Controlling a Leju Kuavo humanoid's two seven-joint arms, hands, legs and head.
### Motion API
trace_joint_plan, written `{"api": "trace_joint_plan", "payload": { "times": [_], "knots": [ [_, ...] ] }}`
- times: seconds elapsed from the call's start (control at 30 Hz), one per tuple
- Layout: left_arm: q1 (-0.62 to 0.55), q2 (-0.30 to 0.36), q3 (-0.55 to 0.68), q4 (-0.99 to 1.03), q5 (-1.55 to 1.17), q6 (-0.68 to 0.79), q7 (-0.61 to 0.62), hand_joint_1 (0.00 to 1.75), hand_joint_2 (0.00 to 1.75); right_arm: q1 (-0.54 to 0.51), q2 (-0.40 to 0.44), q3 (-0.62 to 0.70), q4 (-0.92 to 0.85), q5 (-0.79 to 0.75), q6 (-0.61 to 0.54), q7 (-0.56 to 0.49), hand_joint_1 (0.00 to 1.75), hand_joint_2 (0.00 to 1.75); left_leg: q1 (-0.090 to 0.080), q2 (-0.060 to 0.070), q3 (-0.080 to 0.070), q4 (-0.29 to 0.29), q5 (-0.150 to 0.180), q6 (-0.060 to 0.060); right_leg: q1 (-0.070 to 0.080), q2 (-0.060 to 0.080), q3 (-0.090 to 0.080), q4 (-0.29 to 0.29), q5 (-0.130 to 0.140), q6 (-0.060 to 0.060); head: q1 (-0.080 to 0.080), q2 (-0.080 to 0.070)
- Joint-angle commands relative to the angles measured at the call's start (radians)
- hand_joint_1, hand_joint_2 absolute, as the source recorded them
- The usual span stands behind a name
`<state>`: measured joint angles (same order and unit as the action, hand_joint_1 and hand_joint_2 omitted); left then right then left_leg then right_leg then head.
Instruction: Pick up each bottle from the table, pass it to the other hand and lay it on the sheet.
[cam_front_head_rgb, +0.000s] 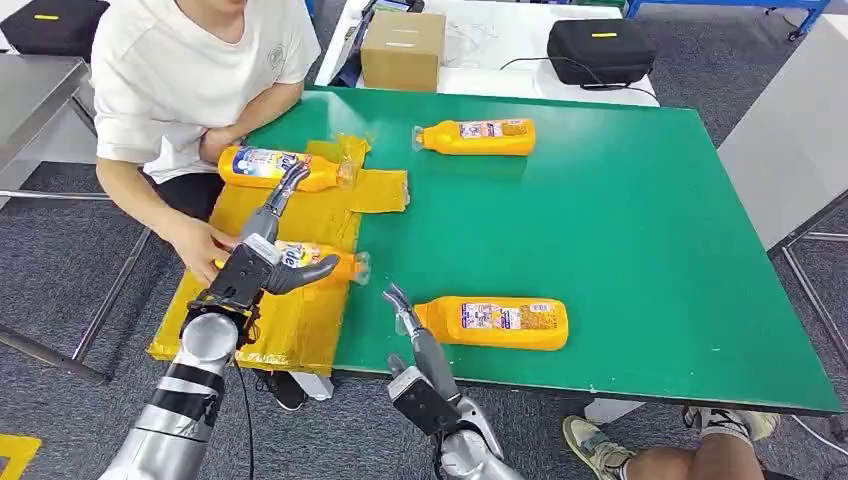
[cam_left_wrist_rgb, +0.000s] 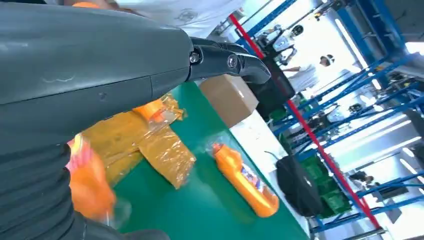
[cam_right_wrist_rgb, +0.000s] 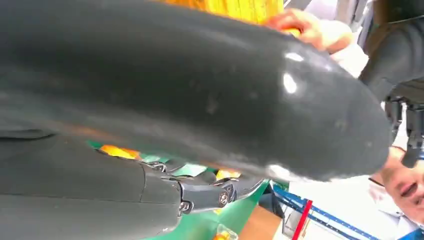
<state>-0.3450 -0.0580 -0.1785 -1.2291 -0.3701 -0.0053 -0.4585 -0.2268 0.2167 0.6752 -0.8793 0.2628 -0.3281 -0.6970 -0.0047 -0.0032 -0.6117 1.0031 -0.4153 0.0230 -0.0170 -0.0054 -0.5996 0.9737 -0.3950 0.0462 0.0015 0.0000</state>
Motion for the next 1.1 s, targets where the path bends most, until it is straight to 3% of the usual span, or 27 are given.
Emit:
{"api": "trace_joint_plan", "payload": {
  "times": [0.03, 0.1, 0.13, 0.17, 0.2, 0.27, 0.4, 0.53, 0.87, 1.1],
  "knots": [
    [0.04, -0.007, -0.014, -0.091, 0.09, -0.007, -0.01, 0.0, 1.75, 0.003, -0.02, -0.025, 0.007, 0.034, -0.126, -0.001, 0.0, 0.0, 0.001, 0.0, 0.002, 0.0, -0.001, -0.001, 0.001, 0.0, 0.002, -0.001, -0.001, -0.001, 0.0, 0.0],
    [0.112, -0.024, -0.01, -0.205, 0.162, 0.012, -0.016, 0.0, 1.75, 0.014, -0.049, -0.033, -0.029, 0.118, -0.267, -0.001, 0.0, 0.0, 0.001, 0.0, 0.003, 0.0, -0.002, -0.001, 0.001, 0.0, 0.003, -0.001, -0.002, -0.002, 0.0, 0.0],
    [0.144, -0.033, -0.007, -0.255, 0.187, 0.026, -0.014, 0.0, 1.75, 0.017, -0.069, -0.047, -0.038, 0.169, -0.298, -0.001, 0.0, 1.75, 0.001, 0.001, 0.002, 0.0, -0.001, -0.001, 0.001, 0.001, 0.002, -0.001, -0.001, -0.001, 0.0, 0.0],
    [0.181, -0.051, -0.003, -0.304, 0.231, 0.051, -0.006, 0.0, 1.75, 0.031, -0.094, -0.077, -0.07, 0.265, -0.362, 0.023, 0.0, 1.75, 0.001, 0.001, 0.004, 0.0, -0.003, -0.001, 0.001, 0.001, 0.004, -0.001, -0.002, -0.001, 0.0, 0.0],
    [0.236, -0.045, -0.018, -0.37, 0.253, 0.073, -0.002, 0.0, 1.75, 0.063, -0.143, -0.146, -0.148, 0.451, -0.37, 0.111, 0.0, 1.75, 0.001, 0.0, 0.003, 0.0, -0.002, -0.001, 0.001, 0.0, 0.004, -0.001, -0.002, -0.001, 0.0, 0.0],
    [0.322, -0.04, -0.016, -0.45, 0.28, 0.106, -0.006, 0.0, 1.75, 0.113, -0.214, -0.241, -0.255, 0.644, -0.37, 0.201, 0.0, 1.75, 0.0, 0.0, 0.001, -0.001, -0.001, 0.0, 0.0, -0.001, 0.002, -0.001, -0.001, 0.0, 0.0, 0.0],
    [0.388, -0.039, 0.007, -0.494, 0.328, 0.108, -0.025, 0.0, 1.75, 0.136, -0.326, -0.364, -0.298, 0.771, -0.337, 0.267, 0.0, 1.75, -0.001, -0.002, 0.002, 0.0, -0.004, 0.001, -0.001, -0.002, 0.004, -0.002, -0.003, 0.0, 0.0, 0.0],
    [0.375, -0.056, 0.017, -0.473, 0.326, 0.121, -0.027, 0.0, 1.75, 0.07, -0.341, -0.428, -0.199, 0.804, -0.268, 0.284, 0.0, 1.75, -0.002, -0.002, -0.001, 0.0, -0.004, 0.001, -0.001, -0.001, 0.002, -0.002, -0.002, 0.001, 0.0, 0.0],
    [0.327, -0.054, 0.0, -0.426, 0.317, 0.125, -0.016, 0.0, 1.75, -0.023, -0.304, -0.403, -0.067, 0.815, -0.25, 0.295, 0.0, 1.75, 0.0, 0.0, 0.002, 0.0, -0.003, 0.001, 0.001, 0.001, 0.003, -0.003, 0.0, 0.0, 0.0, 0.0],
    [0.291, -0.053, -0.02, -0.388, 0.315, 0.123, -0.009, 0.0, 1.75, -0.093, -0.289, -0.388, 0.075, 0.743, -0.157, 0.267, 0.0, 1.75, 0.001, 0.001, 0.003, 0.0, -0.004, 0.001, 0.001, 0.002, 0.004, -0.002, 0.0, 0.0, 0.0, 0.0]
  ]
}}
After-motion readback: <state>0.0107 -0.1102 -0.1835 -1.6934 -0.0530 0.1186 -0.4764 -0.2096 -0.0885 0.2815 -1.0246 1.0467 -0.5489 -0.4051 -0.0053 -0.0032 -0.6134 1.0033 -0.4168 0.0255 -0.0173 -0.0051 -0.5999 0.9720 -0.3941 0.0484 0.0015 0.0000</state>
